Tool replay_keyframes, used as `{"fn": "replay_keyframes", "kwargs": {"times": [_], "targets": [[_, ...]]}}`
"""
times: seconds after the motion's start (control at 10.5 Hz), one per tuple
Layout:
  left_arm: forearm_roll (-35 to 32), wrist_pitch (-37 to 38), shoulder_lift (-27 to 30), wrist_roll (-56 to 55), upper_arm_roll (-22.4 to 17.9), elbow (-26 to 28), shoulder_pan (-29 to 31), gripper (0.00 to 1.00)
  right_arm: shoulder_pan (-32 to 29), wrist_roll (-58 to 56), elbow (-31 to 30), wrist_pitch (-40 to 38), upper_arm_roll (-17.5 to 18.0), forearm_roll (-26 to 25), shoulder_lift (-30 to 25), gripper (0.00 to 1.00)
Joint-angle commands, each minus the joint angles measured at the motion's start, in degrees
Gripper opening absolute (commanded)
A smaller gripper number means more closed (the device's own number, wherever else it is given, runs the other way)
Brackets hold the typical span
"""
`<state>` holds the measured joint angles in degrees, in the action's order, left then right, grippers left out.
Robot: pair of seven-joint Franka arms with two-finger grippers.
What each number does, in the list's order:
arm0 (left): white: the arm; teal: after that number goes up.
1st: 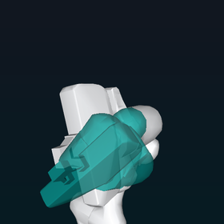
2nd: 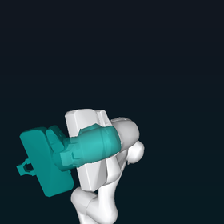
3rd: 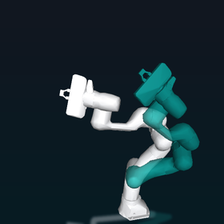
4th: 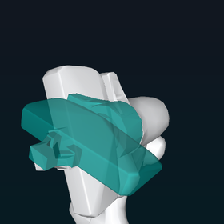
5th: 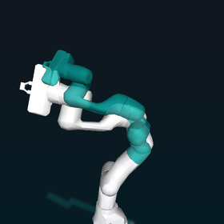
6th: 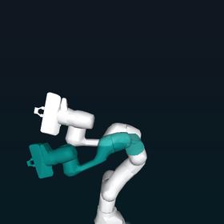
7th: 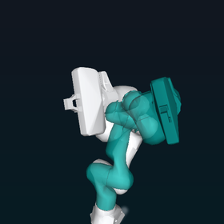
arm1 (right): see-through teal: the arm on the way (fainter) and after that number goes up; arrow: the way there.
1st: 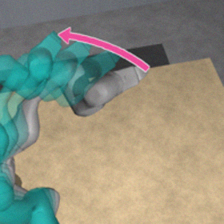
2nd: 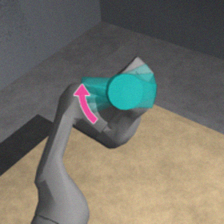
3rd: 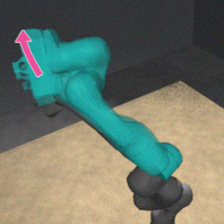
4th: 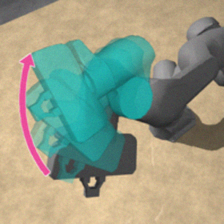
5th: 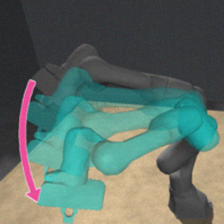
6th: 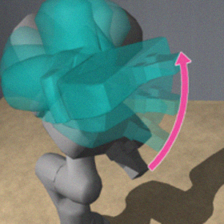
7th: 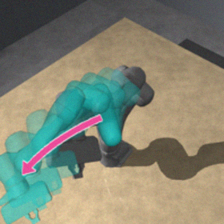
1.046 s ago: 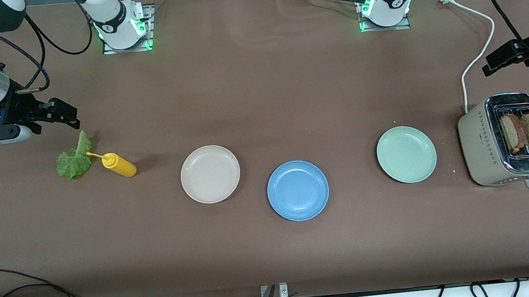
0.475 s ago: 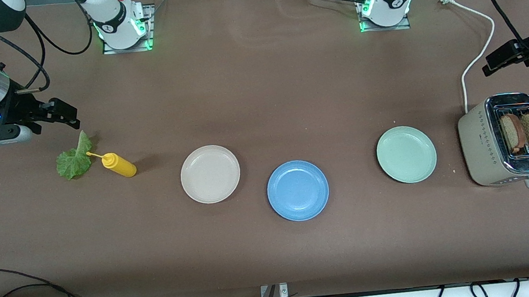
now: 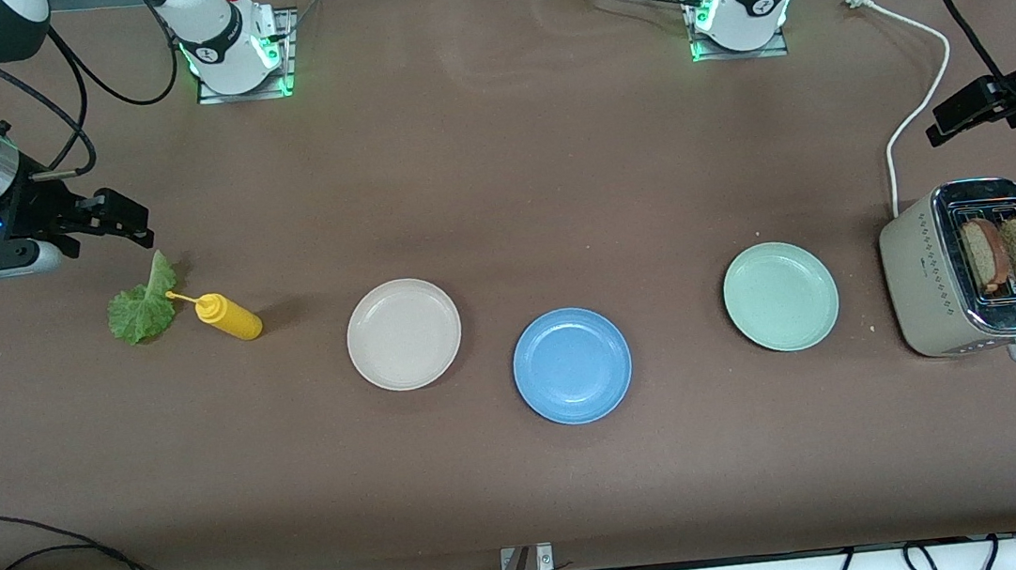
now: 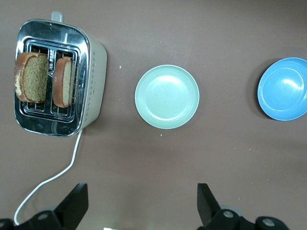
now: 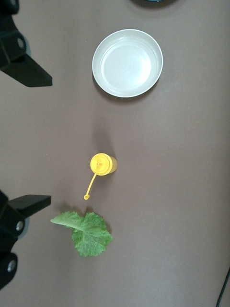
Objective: Make sandwich in blue plate with both arms
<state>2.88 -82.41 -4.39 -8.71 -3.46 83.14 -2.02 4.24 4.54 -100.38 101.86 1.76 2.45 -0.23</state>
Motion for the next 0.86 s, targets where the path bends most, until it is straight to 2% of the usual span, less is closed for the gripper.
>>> {"fn": "replay_keyframes", "kwargs": {"times": [0.0, 0.76], "targets": [[-1.1, 1.2, 0.1, -0.3, 0.2, -1.0, -0.3, 1.00, 0.2, 0.6, 0.1, -0.5, -0.1, 1.1, 0.0, 1.00], [-1.0, 2.2, 0.1, -0.9, 0.5, -1.0, -0.3, 1.00, 0.2, 0.6, 0.2, -0.5, -0.1, 1.1, 0.0, 1.00]]}}
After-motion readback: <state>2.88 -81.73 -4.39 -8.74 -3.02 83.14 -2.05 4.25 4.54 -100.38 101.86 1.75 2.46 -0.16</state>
